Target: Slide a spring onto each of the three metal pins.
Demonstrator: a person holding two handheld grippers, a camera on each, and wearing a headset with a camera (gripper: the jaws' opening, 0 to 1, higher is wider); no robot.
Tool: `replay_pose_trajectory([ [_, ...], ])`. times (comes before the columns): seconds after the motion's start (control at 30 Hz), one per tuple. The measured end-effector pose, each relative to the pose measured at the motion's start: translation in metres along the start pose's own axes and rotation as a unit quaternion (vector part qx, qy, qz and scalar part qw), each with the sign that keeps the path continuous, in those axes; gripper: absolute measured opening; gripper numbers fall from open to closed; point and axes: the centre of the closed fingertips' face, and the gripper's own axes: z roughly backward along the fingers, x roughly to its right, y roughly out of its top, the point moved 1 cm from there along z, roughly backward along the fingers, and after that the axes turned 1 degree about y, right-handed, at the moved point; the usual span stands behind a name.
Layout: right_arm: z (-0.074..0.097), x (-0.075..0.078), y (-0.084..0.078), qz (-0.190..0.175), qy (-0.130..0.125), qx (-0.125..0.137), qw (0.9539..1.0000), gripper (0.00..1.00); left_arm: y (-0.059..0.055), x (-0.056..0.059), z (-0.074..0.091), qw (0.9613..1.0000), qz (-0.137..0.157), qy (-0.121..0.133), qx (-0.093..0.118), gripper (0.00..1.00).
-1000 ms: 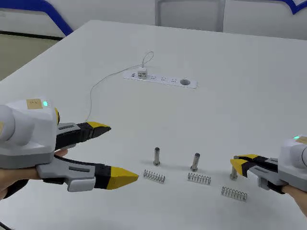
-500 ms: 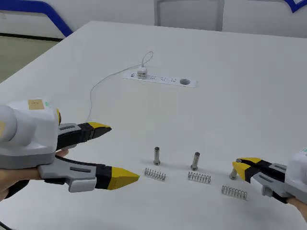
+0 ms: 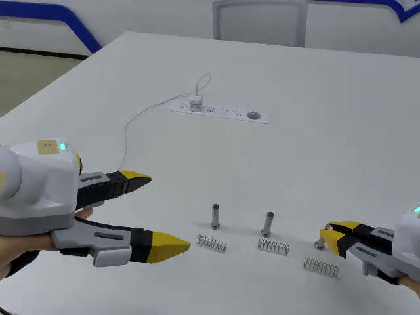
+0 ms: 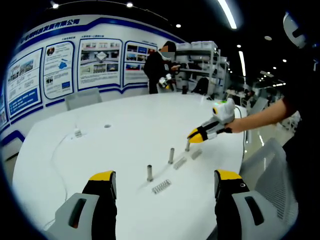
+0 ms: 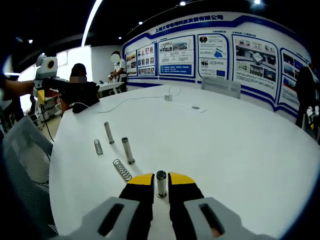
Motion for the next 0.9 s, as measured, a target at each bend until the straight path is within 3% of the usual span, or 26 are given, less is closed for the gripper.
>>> replay_pose_trajectory([
  [0.3, 0.010, -0.002, 0.004, -0.002, 0.005, 0.003, 1.0000, 0.18, -0.002, 0.001, 0.003, 1.0000, 0.001, 0.001, -0.002, 0.83],
  [0.57, 0.024, 0.005, -0.009, 0.009, 0.027, -0.024, 0.9993, 0.18, -0.004, 0.000, 0.003, 1.0000, 0.008, 0.003, 0.002, 0.83],
  [0.73, 0.027, -0.003, -0.019, 0.021, 0.059, -0.040, 0.9972, 0.18, -0.001, -0.002, 0.000, 0.9999, 0.011, 0.004, 0.006, 0.83],
  [0.83, 0.027, -0.013, -0.028, 0.074, 0.087, -0.065, 0.9913, 0.21, -0.003, -0.001, -0.003, 0.9999, 0.011, 0.001, 0.002, 0.83],
  [0.9, 0.026, -0.019, -0.033, 0.083, 0.100, -0.074, 0.9887, 0.21, -0.004, -0.001, -0.005, 0.9999, 0.012, 0.000, 0.001, 0.83],
])
